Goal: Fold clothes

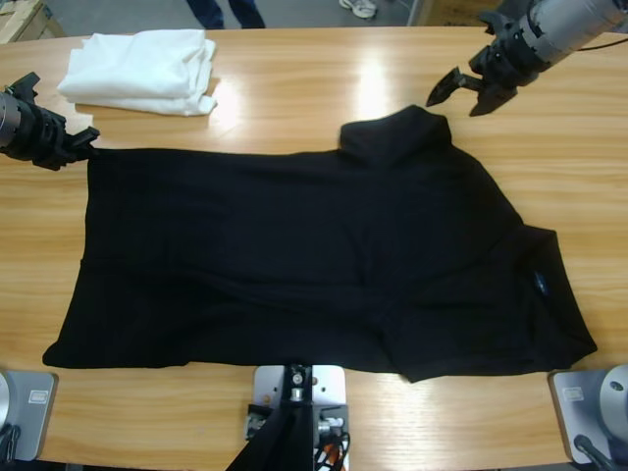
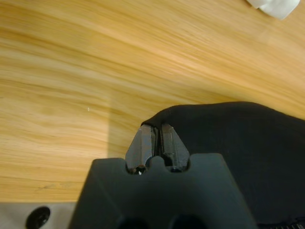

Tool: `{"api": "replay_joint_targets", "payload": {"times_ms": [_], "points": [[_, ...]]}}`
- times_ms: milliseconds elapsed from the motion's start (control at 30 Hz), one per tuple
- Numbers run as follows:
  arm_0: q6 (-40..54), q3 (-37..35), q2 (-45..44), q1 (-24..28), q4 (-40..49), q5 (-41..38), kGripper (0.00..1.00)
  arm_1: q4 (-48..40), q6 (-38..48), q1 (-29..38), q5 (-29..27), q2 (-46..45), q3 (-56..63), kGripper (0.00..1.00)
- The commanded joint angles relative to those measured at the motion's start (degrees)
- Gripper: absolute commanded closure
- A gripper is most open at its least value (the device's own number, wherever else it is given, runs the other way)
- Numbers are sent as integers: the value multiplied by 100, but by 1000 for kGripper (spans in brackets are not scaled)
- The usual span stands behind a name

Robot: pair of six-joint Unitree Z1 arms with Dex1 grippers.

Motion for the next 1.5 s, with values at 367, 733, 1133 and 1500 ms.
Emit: {"api": "replay_joint_targets", "payload": {"times_ms": [367, 733, 1133, 1500], "points": [[-161, -6, 394, -153, -44, -108, 1000, -2, -644, -667, 1376, 1876, -883, 398], [-161, -21, 433, -155, -35, -99, 1000, 292, -968, -556, 1562, 2340, -1437, 686], [-170, -21, 549, -157, -37, -108, 1000, 380, -1527, -552, 1815, 2349, -1437, 1000], [-249, -158, 488, -188, -44, -115, 1000, 742, -1505, -549, 2536, 1233, -1407, 1000]]}}
